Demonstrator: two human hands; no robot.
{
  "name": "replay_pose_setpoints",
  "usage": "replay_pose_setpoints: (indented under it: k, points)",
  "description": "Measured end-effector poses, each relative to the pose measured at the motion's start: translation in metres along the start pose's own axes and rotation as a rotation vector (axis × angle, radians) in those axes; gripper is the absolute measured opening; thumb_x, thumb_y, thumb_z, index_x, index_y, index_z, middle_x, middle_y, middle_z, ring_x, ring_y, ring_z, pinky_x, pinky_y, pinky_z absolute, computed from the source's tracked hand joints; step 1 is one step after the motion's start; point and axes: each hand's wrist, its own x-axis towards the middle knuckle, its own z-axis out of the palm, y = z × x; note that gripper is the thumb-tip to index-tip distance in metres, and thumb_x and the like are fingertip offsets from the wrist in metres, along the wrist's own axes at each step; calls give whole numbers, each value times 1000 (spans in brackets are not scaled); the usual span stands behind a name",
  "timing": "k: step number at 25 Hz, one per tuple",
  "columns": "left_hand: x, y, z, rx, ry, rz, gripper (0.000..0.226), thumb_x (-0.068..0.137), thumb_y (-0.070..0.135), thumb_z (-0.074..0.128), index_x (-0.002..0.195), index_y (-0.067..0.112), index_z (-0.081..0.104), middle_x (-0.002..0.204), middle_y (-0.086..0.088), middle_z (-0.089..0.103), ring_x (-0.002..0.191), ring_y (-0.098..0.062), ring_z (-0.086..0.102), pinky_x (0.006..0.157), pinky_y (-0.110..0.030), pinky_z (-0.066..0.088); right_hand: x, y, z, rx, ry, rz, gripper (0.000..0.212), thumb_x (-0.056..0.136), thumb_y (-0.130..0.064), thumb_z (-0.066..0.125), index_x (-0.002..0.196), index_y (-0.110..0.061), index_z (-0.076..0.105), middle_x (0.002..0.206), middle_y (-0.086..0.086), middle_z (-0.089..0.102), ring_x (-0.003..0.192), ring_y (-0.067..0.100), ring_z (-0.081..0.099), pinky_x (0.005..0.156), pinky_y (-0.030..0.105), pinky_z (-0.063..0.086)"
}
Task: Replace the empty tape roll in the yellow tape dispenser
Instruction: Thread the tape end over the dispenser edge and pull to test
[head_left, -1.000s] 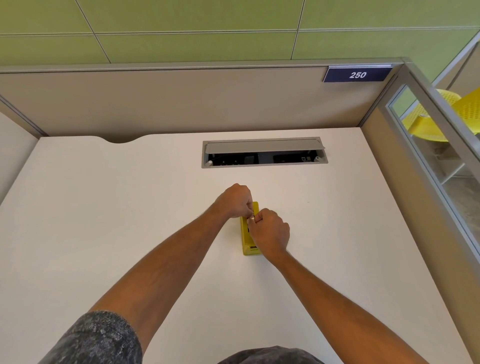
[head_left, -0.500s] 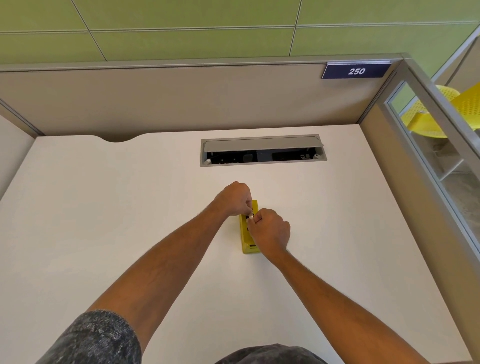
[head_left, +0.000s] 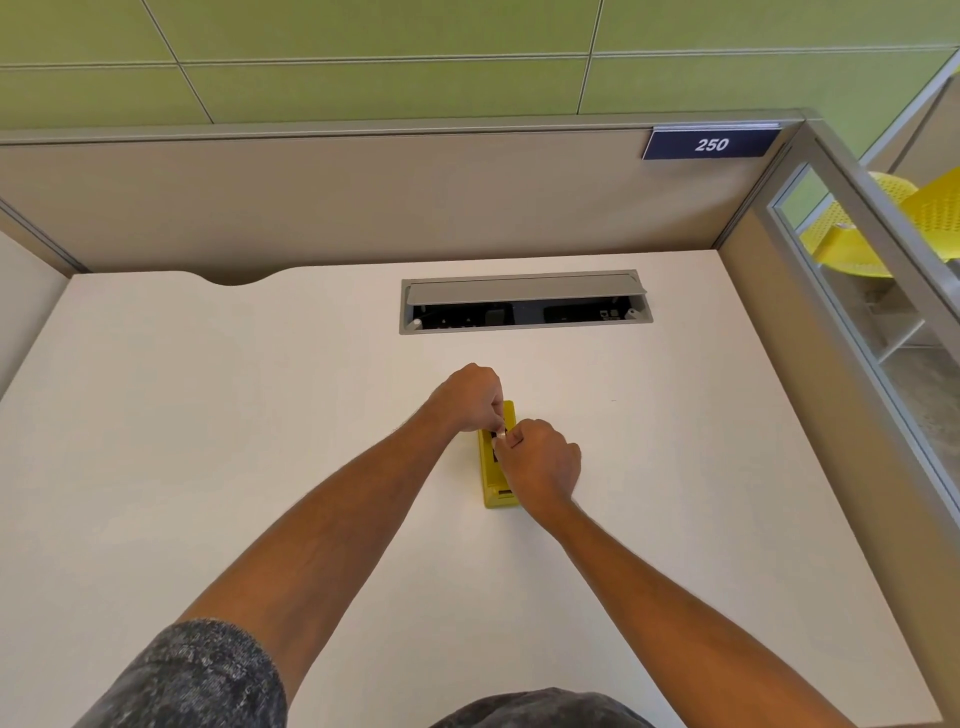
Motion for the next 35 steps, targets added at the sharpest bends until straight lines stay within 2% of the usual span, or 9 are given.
replay_pose_setpoints:
  k: [3, 9, 12, 15, 22, 29, 32, 35]
  points:
    - [0, 1, 0, -1, 0, 0, 17, 86, 29, 88, 95, 14, 87, 70, 10, 66, 66, -9, 62, 61, -21, 43, -3, 2, 0, 0, -6, 13, 34, 100, -55, 61, 91, -25, 75, 88, -8, 74, 83, 18, 71, 80, 34, 41]
    - [0, 1, 0, 6, 2, 4, 18, 86, 27, 89, 97, 14, 87, 86, 0, 78, 78, -13, 67, 71, -27, 52, 5, -5, -9, -18, -55, 22, 36, 100, -57, 61, 94, -25, 74, 92, -7, 74, 89, 19, 71, 87, 37, 48]
    - [0, 2, -1, 15, -4, 10, 20, 86, 29, 88, 99, 14, 87, 92, -2, 81, 80, -14, 69, 74, -27, 54, 2, -5, -7, -19, -43, 24, 34, 102, -53, 59, 95, -23, 74, 93, -5, 75, 88, 20, 72, 84, 35, 45]
    - [2, 1, 0, 4, -6, 5, 19, 87, 29, 88, 98, 13, 87, 91, -2, 81, 77, -14, 68, 72, -27, 51, -4, -1, -2, -45, -15, 6, 34, 102, -53, 59, 96, -24, 75, 93, -6, 75, 86, 19, 71, 79, 34, 39]
    - [3, 2, -1, 33, -10, 17, 18, 83, 29, 90, 95, 16, 88, 76, 6, 71, 75, -11, 65, 69, -26, 49, 3, -5, -7, -8, -46, 26, 36, 98, -55, 60, 88, -23, 73, 88, -6, 74, 86, 21, 71, 86, 40, 47]
    - [3, 0, 1, 0, -1, 0, 20, 86, 30, 88, 98, 14, 87, 77, 6, 70, 68, -11, 62, 65, -22, 45, -2, -2, -5, -71, -16, -18, 36, 101, -54, 59, 98, -23, 77, 96, -5, 75, 91, 20, 71, 82, 35, 42]
    - [2, 0, -1, -8, -12, -8, 20, 85, 30, 89, 97, 14, 87, 78, 5, 71, 74, -12, 66, 67, -23, 47, 1, -5, -8, -38, -32, 13, 39, 99, -59, 61, 96, -23, 76, 94, -6, 75, 89, 19, 71, 85, 36, 48]
    - [2, 1, -1, -11, -21, -16, 21, 85, 30, 90, 98, 14, 87, 83, 2, 75, 78, -13, 68, 71, -25, 50, 1, -6, -8, -39, -14, 4, 36, 101, -54, 60, 98, -23, 77, 96, -5, 75, 89, 19, 71, 84, 36, 48]
